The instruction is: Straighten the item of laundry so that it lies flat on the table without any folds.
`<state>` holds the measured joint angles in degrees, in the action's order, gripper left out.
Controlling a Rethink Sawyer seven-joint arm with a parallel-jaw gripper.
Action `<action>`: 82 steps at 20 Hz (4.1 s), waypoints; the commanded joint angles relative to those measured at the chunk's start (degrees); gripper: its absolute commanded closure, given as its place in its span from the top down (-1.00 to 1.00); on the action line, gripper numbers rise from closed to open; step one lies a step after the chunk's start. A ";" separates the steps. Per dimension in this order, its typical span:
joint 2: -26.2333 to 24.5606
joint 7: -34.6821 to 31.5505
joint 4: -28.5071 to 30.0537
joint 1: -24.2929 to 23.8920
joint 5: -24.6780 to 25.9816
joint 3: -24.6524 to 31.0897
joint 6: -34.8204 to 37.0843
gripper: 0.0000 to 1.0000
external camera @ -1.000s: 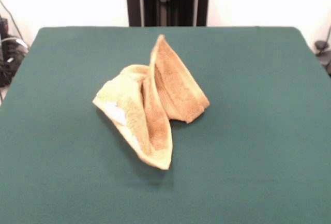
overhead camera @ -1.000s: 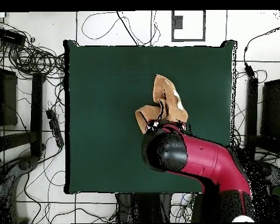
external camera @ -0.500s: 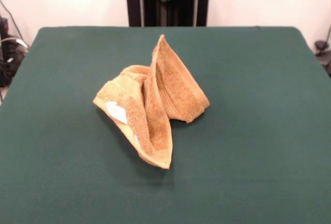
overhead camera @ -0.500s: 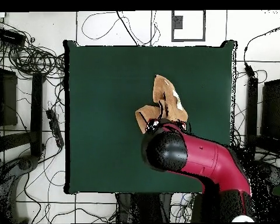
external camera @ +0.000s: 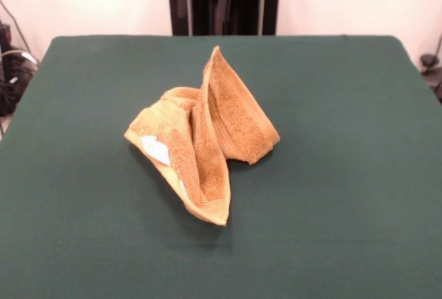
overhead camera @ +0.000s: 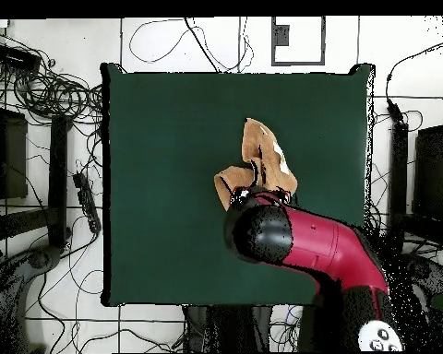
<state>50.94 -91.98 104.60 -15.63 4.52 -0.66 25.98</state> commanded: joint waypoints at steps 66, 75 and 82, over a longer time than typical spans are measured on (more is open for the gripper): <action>-10.39 -18.71 -8.21 18.86 -16.45 -11.62 4.67 -1.00; -11.45 -17.96 -7.58 18.52 -17.28 -11.36 2.41 -1.00; -12.25 -18.75 -5.06 18.37 -18.51 -10.26 -1.56 -1.00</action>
<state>42.03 -94.72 96.30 1.56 -10.46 -14.24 25.72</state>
